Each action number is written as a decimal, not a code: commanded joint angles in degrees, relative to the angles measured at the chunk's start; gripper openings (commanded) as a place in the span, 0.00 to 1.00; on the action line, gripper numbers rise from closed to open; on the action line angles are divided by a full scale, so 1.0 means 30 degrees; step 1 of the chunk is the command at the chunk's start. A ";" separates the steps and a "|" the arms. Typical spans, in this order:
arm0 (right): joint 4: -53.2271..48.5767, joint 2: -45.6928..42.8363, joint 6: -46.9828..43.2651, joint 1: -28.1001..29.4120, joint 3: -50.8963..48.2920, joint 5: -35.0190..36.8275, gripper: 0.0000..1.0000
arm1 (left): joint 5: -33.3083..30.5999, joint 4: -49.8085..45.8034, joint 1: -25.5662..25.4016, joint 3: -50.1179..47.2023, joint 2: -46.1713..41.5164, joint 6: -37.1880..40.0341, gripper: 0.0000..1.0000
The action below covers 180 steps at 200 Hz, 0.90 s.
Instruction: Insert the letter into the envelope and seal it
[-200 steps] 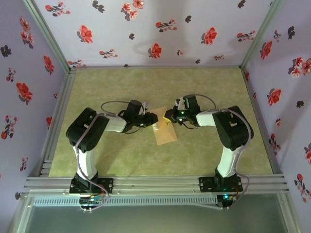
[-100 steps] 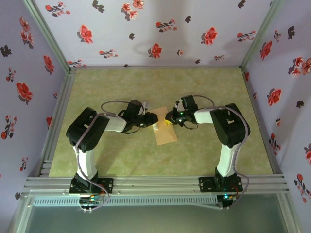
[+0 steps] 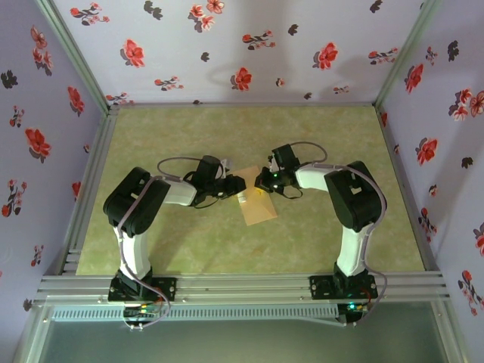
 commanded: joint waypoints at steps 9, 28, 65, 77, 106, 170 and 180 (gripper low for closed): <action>-0.0943 -0.0127 -0.0178 0.0384 -0.0735 0.1006 0.00 | -0.0301 -0.0369 -0.0183 0.0136 0.1217 0.0175 0.00; 0.0135 -0.0728 0.0494 0.0106 -0.1017 0.0205 0.00 | -0.0329 -0.0368 -0.0197 0.0079 0.1182 0.0226 0.00; 0.3560 -0.1934 0.2153 -0.0393 -0.1966 -0.1278 0.00 | -0.0319 -0.0313 -0.0190 0.0018 0.1233 0.0218 0.00; 0.3855 -0.2043 0.2375 -0.0437 -0.1918 -0.1513 0.00 | -0.0303 -0.0310 -0.0183 0.0018 0.1236 0.0201 0.00; 0.4762 -0.1669 0.2935 -0.0453 -0.1973 -0.2119 0.00 | -0.0324 -0.0281 -0.0183 0.0048 0.1212 0.0181 0.00; 0.6384 -0.0267 0.4187 -0.0424 -0.2674 -0.2582 0.00 | -0.0311 -0.0344 -0.0183 0.0048 0.1242 0.0233 0.00; 0.6198 -0.0220 0.4159 -0.0424 -0.2734 -0.2451 0.00 | -0.0302 -0.0368 -0.0184 0.0077 0.1268 0.0211 0.00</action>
